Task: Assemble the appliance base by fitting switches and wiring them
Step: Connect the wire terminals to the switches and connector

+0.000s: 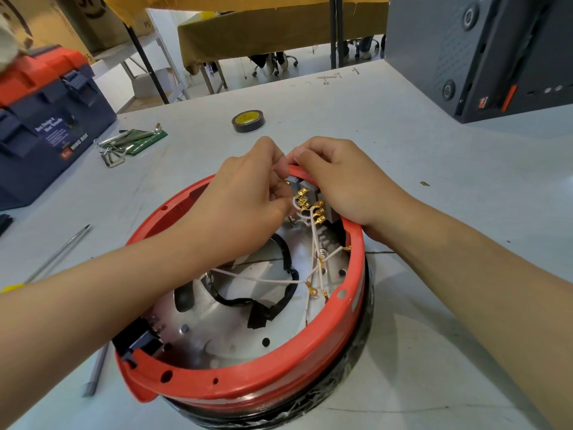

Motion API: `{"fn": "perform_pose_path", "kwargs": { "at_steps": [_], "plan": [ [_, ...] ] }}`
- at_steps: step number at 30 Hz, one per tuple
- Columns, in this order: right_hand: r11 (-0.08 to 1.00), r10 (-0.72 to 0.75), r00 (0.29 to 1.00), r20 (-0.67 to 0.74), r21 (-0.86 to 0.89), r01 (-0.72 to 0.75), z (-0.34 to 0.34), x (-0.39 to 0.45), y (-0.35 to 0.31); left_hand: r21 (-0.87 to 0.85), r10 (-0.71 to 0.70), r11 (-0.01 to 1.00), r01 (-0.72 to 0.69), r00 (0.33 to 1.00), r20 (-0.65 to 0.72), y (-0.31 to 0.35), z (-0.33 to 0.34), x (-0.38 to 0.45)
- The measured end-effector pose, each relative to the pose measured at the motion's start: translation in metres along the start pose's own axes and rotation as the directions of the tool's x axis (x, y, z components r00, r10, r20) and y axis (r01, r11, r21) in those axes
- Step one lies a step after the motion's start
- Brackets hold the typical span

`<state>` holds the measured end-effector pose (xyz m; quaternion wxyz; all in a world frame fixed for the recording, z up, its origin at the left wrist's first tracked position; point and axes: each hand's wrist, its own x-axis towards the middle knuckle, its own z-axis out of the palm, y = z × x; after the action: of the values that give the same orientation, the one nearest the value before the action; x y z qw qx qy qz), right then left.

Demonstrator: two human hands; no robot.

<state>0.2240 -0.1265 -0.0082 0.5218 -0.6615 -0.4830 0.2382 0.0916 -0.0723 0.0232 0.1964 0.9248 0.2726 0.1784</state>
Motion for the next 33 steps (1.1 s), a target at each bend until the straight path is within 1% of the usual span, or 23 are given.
{"fn": "perform_pose_path", "kwargs": {
  "at_steps": [6,9,16,21,24,27,33],
  "plan": [
    [1.0,-0.007,1.0,0.004,0.003,0.007,0.0,0.0,0.0,0.01,-0.039,0.999,0.039,0.995,0.091,-0.001,-0.004,0.007],
    [1.0,-0.012,1.0,0.003,0.001,0.012,0.0,0.0,0.0,-0.011,-0.063,0.998,0.065,0.991,0.119,-0.002,-0.004,0.01],
    [1.0,-0.017,1.0,0.001,0.002,0.017,0.0,0.0,0.0,-0.104,-0.083,0.99,0.096,0.99,0.117,-0.002,-0.004,0.008],
    [1.0,-0.021,1.0,-0.004,0.005,0.021,0.0,0.0,0.0,-0.169,-0.122,0.976,0.134,0.989,0.079,-0.004,-0.001,0.005],
    [1.0,-0.027,1.0,-0.004,0.012,0.027,0.0,0.0,0.001,-0.137,-0.096,0.986,0.1,0.995,0.036,-0.004,0.001,0.004],
    [0.999,-0.035,0.999,0.002,0.023,0.035,0.001,0.0,0.002,-0.063,-0.026,0.998,0.026,1.0,-0.004,-0.002,0.001,0.001],
    [0.997,-0.068,0.998,0.013,0.023,0.067,0.0,0.0,0.003,0.056,0.082,0.995,-0.084,0.996,0.034,-0.001,-0.004,0.002]
  ]
}}
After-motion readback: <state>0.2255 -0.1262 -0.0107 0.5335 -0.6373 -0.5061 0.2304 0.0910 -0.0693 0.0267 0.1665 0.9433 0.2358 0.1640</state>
